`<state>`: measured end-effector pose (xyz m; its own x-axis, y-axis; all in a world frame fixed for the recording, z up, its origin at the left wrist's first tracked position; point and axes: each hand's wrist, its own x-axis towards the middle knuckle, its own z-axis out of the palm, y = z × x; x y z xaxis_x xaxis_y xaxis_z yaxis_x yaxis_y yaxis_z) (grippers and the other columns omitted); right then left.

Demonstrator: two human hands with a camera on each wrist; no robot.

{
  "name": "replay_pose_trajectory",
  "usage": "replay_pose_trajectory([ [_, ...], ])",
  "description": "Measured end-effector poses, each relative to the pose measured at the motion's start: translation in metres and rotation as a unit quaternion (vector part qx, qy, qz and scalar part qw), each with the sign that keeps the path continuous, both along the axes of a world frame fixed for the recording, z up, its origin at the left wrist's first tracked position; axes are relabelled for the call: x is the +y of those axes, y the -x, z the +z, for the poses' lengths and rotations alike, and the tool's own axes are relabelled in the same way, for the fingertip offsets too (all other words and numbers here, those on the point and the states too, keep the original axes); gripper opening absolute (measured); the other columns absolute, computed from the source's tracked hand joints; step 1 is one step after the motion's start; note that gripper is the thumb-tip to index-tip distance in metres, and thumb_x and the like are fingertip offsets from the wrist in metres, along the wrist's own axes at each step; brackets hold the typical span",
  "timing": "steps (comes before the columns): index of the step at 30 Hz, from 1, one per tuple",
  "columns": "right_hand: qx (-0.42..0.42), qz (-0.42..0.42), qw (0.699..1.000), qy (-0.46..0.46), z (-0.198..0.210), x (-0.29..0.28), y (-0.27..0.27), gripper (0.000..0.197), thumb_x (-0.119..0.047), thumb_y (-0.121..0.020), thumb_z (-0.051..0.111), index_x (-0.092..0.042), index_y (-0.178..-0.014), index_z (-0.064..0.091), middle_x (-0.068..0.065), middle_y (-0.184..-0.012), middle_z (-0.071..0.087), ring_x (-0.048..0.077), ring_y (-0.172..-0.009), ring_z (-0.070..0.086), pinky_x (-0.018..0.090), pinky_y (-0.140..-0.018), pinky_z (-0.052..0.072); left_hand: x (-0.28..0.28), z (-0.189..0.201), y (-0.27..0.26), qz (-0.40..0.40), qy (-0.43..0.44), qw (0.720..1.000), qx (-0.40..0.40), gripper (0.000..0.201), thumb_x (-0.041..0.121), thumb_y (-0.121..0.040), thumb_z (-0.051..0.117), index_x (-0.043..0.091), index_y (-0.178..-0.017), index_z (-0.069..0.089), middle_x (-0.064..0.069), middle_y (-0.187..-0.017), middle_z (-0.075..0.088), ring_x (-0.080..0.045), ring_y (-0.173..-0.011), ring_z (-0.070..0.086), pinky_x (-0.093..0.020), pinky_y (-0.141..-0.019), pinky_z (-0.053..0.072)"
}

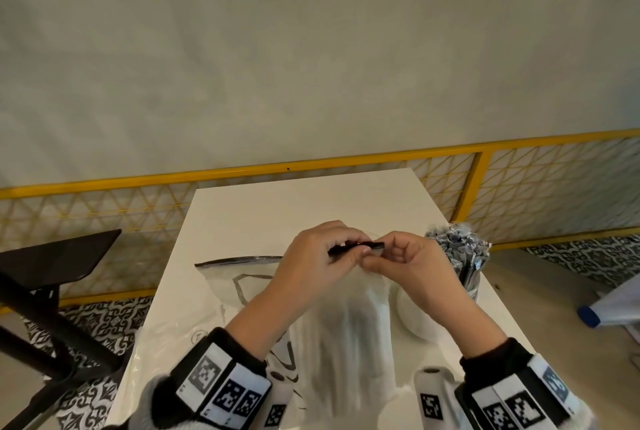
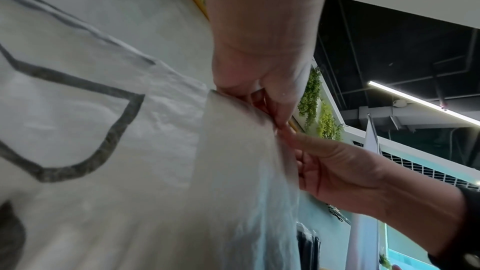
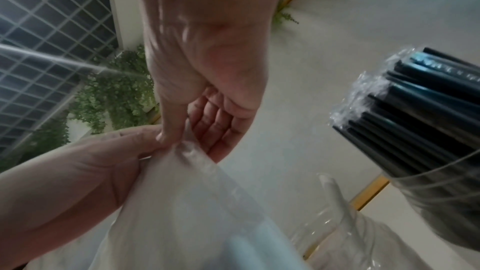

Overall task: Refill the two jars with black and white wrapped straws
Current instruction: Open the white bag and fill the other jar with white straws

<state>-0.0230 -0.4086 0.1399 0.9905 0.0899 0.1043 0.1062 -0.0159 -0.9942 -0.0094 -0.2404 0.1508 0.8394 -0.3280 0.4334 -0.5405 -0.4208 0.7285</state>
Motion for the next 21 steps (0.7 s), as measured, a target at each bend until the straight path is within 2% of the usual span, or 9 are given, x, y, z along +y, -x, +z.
replay_pose_trajectory([
  [3, -0.029, -0.016, 0.999, 0.024, 0.001, -0.005, -0.002, 0.011, 0.001, -0.075, 0.073, -0.008, -0.068, 0.071, -0.005, -0.059, 0.069, 0.003, -0.058, 0.059, 0.011, -0.059, 0.045, 0.003, 0.0, -0.002, -0.005, -0.019, 1.0, -0.006, 0.01, 0.019, -0.086, 0.066, 0.02, -0.094, 0.073, 0.014, -0.084, 0.064, -0.003, -0.079, 0.059, -0.01, -0.067, 0.041],
  [7, -0.054, -0.056, 0.997, 0.027, -0.004, -0.009, -0.004, 0.015, 0.004, -0.079, 0.068, -0.002, -0.065, 0.065, 0.004, -0.062, 0.067, -0.001, -0.051, 0.055, 0.008, -0.053, 0.042, 0.022, -0.004, -0.005, 0.014, -0.052, 0.999, -0.011, 0.007, 0.021, -0.088, 0.064, 0.022, -0.093, 0.069, 0.015, -0.087, 0.064, -0.007, -0.086, 0.06, -0.021, -0.075, 0.049],
  [9, -0.051, -0.083, 0.995, 0.008, -0.008, -0.019, -0.004, 0.021, 0.006, -0.082, 0.064, -0.006, -0.065, 0.061, 0.003, -0.062, 0.067, -0.001, -0.046, 0.055, 0.006, -0.051, 0.04, 0.046, -0.009, -0.008, 0.047, -0.073, 0.996, -0.015, 0.006, 0.021, -0.088, 0.063, 0.022, -0.092, 0.068, 0.017, -0.088, 0.064, -0.006, -0.086, 0.06, -0.026, -0.077, 0.05],
  [11, -0.044, -0.114, 0.992, 0.002, -0.015, -0.033, -0.005, 0.019, -0.001, -0.081, 0.067, -0.011, -0.066, 0.063, -0.001, -0.062, 0.068, 0.009, -0.059, 0.059, 0.018, -0.063, 0.047, 0.075, -0.013, -0.009, 0.083, -0.103, 0.991, -0.015, 0.006, 0.02, -0.088, 0.063, 0.022, -0.092, 0.067, 0.019, -0.087, 0.063, -0.005, -0.085, 0.06, -0.027, -0.076, 0.049],
  [13, -0.026, -0.132, 0.991, -0.003, -0.021, -0.043, -0.004, 0.015, -0.018, -0.076, 0.071, -0.022, -0.063, 0.065, 0.011, -0.066, 0.066, 0.021, -0.066, 0.053, 0.028, -0.066, 0.043, 0.101, -0.014, -0.009, 0.109, -0.136, 0.985, -0.017, 0.006, 0.024, -0.088, 0.062, 0.025, -0.091, 0.067, 0.017, -0.091, 0.063, -0.003, -0.086, 0.06, -0.023, -0.075, 0.048],
  [15, -0.026, -0.138, 0.99, 0.026, -0.025, -0.047, -0.003, 0.018, -0.02, -0.077, 0.07, -0.026, -0.061, 0.064, 0.026, -0.069, 0.062, 0.021, -0.066, 0.05, 0.023, -0.06, 0.041, 0.117, -0.011, -0.007, 0.129, -0.155, 0.979, -0.017, 0.012, 0.019, -0.088, 0.065, 0.031, -0.089, 0.064, 0.019, -0.101, 0.06, -0.002, -0.087, 0.06, -0.017, -0.074, 0.047],
  [16, -0.034, -0.142, 0.988, 0.045, -0.027, -0.049, -0.004, 0.023, -0.014, -0.08, 0.069, -0.026, -0.061, 0.064, 0.027, -0.07, 0.062, 0.02, -0.065, 0.05, 0.02, -0.057, 0.041, 0.122, -0.01, -0.006, 0.138, -0.156, 0.978, -0.018, 0.019, 0.014, -0.087, 0.065, 0.033, -0.088, 0.063, 0.02, -0.103, 0.059, -0.001, -0.088, 0.059, -0.013, -0.073, 0.045],
  [19, -0.046, -0.156, 0.984, 0.072, -0.028, -0.051, -0.006, 0.027, -0.003, -0.085, 0.066, -0.02, -0.064, 0.065, 0.003, -0.062, 0.068, 0.013, -0.061, 0.053, 0.011, -0.056, 0.04, 0.125, -0.005, -0.005, 0.154, -0.129, 0.98, -0.01, 0.034, 0.003, -0.086, 0.063, 0.037, -0.083, 0.06, 0.023, -0.104, 0.058, -0.001, -0.091, 0.057, -0.006, -0.073, 0.042],
  [21, -0.065, -0.173, 0.978, 0.098, -0.029, -0.05, -0.009, 0.018, -0.005, -0.085, 0.067, -0.021, -0.077, 0.066, -0.014, -0.069, 0.068, 0.002, -0.065, 0.057, 0.005, -0.063, 0.042, 0.123, -0.003, -0.004, 0.15, -0.115, 0.982, -0.018, 0.042, -0.001, -0.085, 0.062, 0.04, -0.081, 0.058, 0.023, -0.102, 0.059, -0.002, -0.09, 0.057, -0.006, -0.072, 0.044],
])
